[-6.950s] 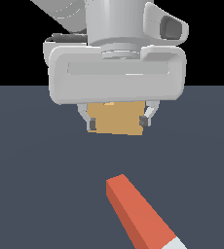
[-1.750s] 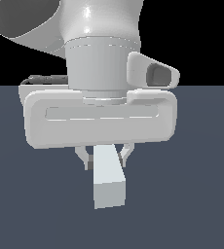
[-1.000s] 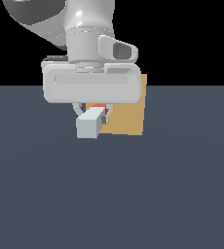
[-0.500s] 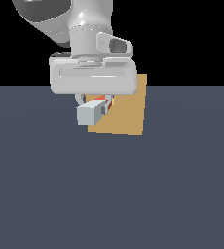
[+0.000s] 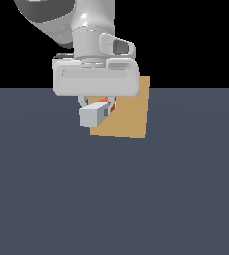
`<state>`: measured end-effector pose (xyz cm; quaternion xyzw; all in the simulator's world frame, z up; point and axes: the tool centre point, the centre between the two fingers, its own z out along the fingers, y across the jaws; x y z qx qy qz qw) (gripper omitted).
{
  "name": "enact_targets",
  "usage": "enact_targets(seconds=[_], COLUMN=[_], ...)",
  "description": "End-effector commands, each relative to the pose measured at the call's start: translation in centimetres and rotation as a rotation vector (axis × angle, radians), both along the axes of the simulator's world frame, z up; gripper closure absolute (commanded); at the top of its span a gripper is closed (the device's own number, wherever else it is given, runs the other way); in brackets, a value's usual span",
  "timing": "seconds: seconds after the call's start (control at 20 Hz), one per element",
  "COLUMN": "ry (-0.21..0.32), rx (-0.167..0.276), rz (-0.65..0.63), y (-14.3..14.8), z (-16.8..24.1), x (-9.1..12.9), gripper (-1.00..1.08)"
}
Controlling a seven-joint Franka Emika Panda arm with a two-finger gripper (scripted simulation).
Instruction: Insert the peg into the horizontal hole in a box.
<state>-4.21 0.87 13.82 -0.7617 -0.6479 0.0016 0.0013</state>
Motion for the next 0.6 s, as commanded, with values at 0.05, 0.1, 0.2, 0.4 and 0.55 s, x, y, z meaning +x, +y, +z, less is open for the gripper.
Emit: enact_targets(seconds=[0.05, 0.1, 0.2, 0.4, 0.55], ry=[-0.006, -0.006, -0.003, -0.003, -0.004], rx=[0.001, 0.001, 0.001, 0.001, 0.001], rz=[-0.001, -0.001, -0.001, -0.001, -0.001], y=[0.0, 0.0, 0.0, 0.6, 1.8], z=[0.3, 0.3, 0.1, 0.1, 0.2], x=[0.3, 0.3, 0.1, 0.2, 0.4], gripper=[1.08, 1.08, 1.08, 1.08, 1.08])
